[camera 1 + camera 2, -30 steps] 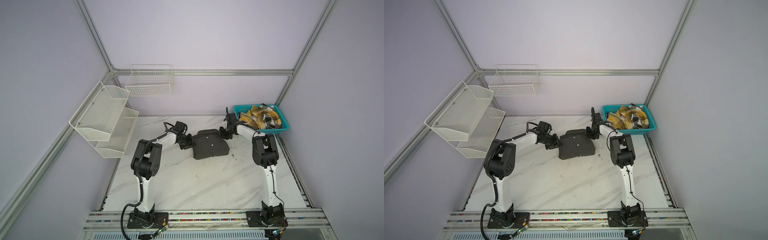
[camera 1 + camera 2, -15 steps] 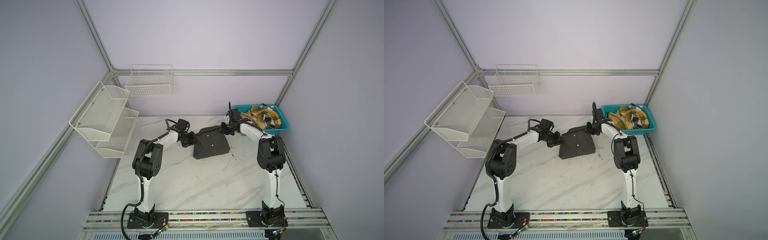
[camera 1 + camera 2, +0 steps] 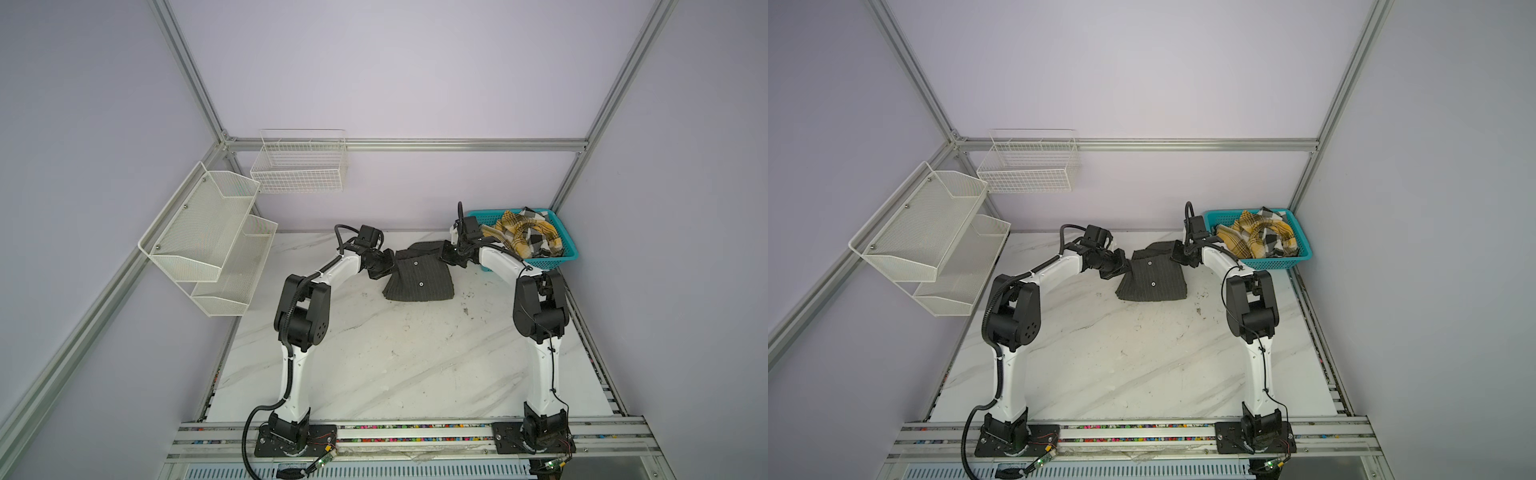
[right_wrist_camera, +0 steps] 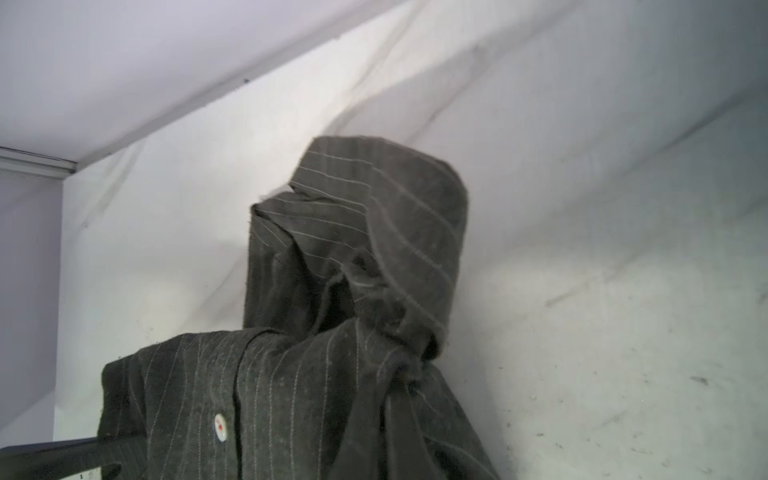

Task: Fold and stack the long sleeve shirts

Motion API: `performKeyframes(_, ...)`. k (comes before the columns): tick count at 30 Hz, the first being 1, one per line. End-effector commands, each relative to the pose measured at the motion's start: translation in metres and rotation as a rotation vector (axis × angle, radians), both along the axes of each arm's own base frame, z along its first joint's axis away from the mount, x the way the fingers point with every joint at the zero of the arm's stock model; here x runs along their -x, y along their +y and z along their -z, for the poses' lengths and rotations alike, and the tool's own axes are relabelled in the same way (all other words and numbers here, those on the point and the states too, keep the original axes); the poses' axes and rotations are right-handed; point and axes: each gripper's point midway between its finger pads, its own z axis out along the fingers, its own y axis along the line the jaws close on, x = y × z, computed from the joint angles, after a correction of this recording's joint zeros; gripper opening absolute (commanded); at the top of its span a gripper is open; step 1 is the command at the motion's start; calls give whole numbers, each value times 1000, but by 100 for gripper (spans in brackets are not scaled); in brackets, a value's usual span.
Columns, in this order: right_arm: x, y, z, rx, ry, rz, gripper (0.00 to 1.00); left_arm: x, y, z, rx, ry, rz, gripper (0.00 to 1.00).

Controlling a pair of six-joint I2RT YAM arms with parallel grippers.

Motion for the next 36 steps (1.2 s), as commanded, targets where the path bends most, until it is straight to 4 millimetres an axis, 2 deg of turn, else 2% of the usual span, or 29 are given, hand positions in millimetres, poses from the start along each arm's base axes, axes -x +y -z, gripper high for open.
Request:
performKeyframes(1, 14, 6, 28, -6, 84, -17, 0, 13, -1, -3, 10, 7, 12, 0)
performKeyframes(4, 28, 6, 38, 7, 143, -53, 0, 28, 4, 0, -5, 24, 10, 0)
performKeyframes(8, 51, 3, 36, -15, 163, -48, 0, 50, 11, -2, -13, 28, 3, 0)
performKeyframes(9, 53, 0, 34, -3, 156, -45, 7, 54, 11, -3, -12, 24, 4, 0)
performKeyframes(11, 54, -10, 27, 40, 133, -16, 36, 58, 12, -4, -10, 22, 9, 0)
performKeyframes(12, 53, -13, 20, 53, 121, -2, 42, 58, 12, -5, -9, 22, 10, 0)
performKeyframes(15, 52, -22, 2, 82, 96, 34, 47, 56, 11, -8, -2, 20, 10, 0)
performKeyframes(18, 53, -26, -5, 99, 95, 45, 63, 52, 9, -11, 3, 11, 11, 0)
performKeyframes(19, 53, -26, -6, 106, 95, 38, 64, 51, 8, -12, 5, 9, 11, 0)
performKeyframes(22, 53, -24, -2, 112, 106, 10, 62, 49, 7, -10, 2, 16, 15, 0)
performKeyframes(26, 51, -13, 6, 69, 130, -22, 49, 47, 7, -6, -5, 23, 18, 0)
performKeyframes(32, 49, -6, 31, 64, 178, -58, 49, 46, 6, -2, -9, 31, 20, 0)
performKeyframes(36, 46, -3, 36, 48, 179, -62, 41, 44, 7, -1, -12, 31, 19, 0)
